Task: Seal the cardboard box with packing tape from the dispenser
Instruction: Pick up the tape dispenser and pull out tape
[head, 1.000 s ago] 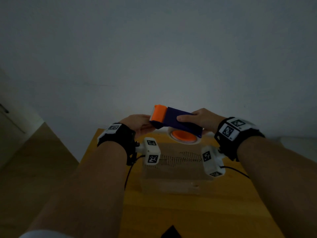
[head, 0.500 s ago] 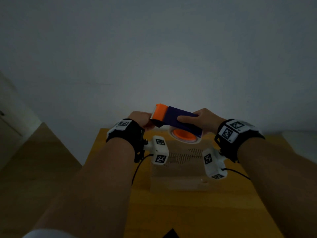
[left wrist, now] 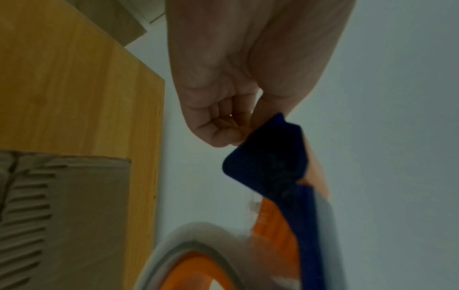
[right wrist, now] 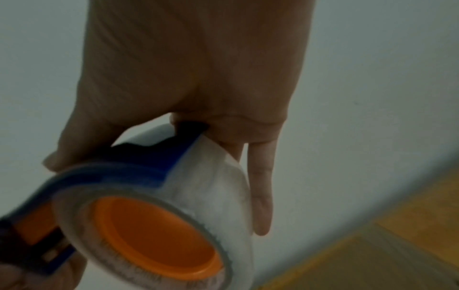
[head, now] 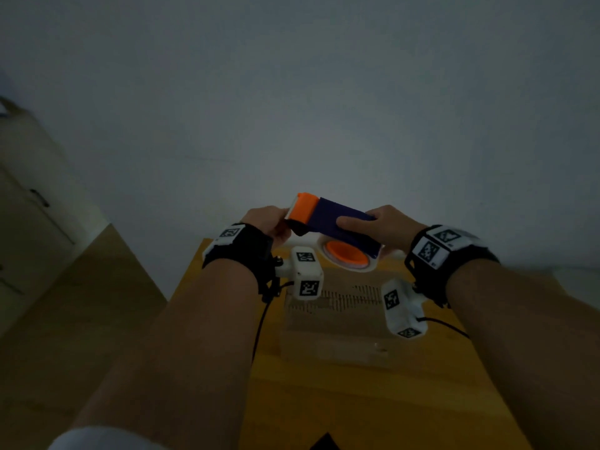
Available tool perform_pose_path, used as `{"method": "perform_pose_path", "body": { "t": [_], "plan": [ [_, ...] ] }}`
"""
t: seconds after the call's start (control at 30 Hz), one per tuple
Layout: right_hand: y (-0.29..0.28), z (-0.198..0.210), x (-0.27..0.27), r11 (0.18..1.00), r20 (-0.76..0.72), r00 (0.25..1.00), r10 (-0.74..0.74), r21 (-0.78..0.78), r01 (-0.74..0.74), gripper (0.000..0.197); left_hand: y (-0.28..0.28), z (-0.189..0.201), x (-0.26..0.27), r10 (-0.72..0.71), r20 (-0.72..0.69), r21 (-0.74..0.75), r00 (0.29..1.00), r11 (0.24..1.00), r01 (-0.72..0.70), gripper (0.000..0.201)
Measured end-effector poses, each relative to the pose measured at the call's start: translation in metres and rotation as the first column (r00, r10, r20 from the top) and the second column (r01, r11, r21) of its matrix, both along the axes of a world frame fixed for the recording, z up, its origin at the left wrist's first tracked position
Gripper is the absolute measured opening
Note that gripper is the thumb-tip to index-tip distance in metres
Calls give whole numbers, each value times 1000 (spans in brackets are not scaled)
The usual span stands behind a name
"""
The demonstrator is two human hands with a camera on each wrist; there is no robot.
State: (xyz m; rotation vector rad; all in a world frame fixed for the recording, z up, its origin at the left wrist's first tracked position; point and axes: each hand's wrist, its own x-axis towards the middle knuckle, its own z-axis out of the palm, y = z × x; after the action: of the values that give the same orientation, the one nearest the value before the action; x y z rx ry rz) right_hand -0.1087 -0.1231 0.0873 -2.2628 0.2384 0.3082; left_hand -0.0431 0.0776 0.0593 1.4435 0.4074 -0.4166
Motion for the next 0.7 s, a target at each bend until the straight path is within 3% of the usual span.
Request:
{"method": "perform_pose_path", "body": {
  "t": [0.1,0.27,0.43,0.6,0.7],
  "plan": [
    [2,14,1,985,-11,986,163,-49,-164,42,5,1,-2,-41,-34,24,999,999,42,26],
    [3,15,0,946,-54,962,269,-173,-274,66,8,-9,-3,-191,-5,78,982,979,191,36],
    [7,14,-5,951,77,962,264,-186,-246,64,8,-14,-5,-72,36,237,997,970,61,33],
    [9,21,-6,902,-36,938,344,-263,-341,86,6,-17,-6,-22,20,271,1000,963,16,33],
    [7,21,-5,915,73,942,327,-274,-296,73,9,-20,-5,-17,-14,231,1000,973,19,35]
  ]
}}
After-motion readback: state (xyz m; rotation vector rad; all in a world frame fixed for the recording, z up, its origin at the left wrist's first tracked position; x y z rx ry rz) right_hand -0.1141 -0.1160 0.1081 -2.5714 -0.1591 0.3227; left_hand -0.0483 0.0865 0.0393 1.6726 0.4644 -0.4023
